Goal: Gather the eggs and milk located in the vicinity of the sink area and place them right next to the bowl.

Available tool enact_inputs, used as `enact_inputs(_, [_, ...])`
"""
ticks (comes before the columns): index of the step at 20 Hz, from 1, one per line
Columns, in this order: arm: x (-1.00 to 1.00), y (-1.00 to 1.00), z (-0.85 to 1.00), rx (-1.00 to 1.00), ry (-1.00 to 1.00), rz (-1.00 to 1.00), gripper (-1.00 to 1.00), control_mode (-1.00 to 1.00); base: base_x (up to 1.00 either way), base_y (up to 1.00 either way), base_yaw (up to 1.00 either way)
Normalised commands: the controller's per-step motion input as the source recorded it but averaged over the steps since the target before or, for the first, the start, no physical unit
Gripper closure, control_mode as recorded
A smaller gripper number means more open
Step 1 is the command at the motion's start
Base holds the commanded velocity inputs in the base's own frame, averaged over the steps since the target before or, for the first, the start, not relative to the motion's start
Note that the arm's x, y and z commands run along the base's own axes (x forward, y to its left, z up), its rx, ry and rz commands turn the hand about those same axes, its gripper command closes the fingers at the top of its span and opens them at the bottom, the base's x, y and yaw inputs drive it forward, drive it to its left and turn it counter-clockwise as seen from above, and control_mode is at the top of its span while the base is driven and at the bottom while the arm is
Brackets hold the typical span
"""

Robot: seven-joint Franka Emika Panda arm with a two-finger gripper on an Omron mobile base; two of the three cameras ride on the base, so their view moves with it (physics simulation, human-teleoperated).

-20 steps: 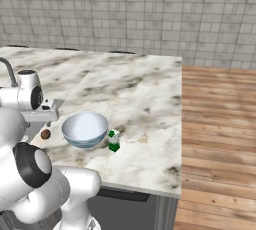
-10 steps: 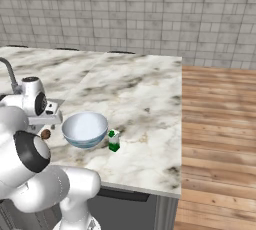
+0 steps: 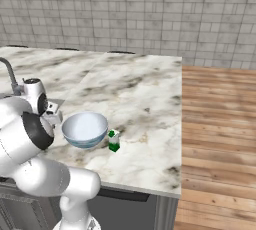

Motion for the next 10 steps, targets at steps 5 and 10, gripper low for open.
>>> enact_inputs(5, [0.15,0.08,-0.27,0.0,0.0,-0.03,-1.0,-1.0,0.0,0.0,0.0])
enact_inputs(10, [0.04,0.1,-0.12,0.0,0.0,-0.03,-1.0,-1.0,0.0,0.0,0.0])
